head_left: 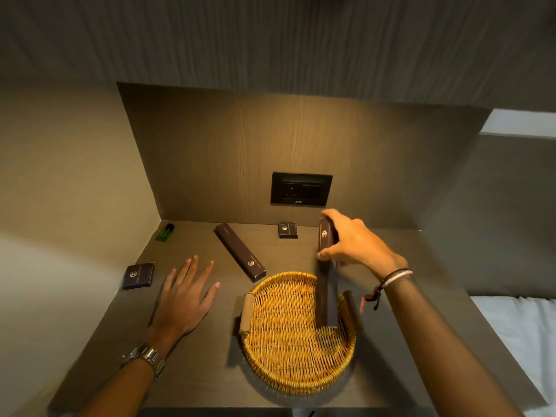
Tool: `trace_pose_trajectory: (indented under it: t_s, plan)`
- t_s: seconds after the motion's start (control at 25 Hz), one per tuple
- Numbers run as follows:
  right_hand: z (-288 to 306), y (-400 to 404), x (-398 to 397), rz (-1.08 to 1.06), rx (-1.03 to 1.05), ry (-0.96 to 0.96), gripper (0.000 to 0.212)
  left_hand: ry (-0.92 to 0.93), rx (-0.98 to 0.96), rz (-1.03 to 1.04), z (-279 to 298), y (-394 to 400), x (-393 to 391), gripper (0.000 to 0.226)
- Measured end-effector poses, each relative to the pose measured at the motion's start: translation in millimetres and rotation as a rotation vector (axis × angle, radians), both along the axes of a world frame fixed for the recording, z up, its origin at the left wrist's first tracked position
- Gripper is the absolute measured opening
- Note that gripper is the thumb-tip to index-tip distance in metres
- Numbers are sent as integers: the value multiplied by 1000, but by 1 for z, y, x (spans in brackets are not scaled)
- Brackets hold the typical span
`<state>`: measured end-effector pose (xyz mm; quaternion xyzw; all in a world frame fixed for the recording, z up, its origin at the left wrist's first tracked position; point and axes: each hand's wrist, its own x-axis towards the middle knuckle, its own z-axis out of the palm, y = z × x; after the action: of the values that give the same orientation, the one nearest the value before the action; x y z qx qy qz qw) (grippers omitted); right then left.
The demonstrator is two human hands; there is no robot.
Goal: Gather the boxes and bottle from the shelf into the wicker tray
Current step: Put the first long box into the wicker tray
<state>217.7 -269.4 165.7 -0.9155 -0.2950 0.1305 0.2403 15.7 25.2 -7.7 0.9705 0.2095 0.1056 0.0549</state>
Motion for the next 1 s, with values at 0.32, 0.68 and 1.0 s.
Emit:
trace_pose_trajectory:
  t_s: [0.32,0.68,1.0]
  plan:
    - [-38,-9,-21,-76,-187,173,114,-9,-8,3,2,-2,0,70]
    - [-47,-53,-36,-260,-158,243,37,0,-18,10,1,-4,0,72]
    - [-32,-34,4,-300,-187,29,21,-4,-22,23,3,-5,-1,68]
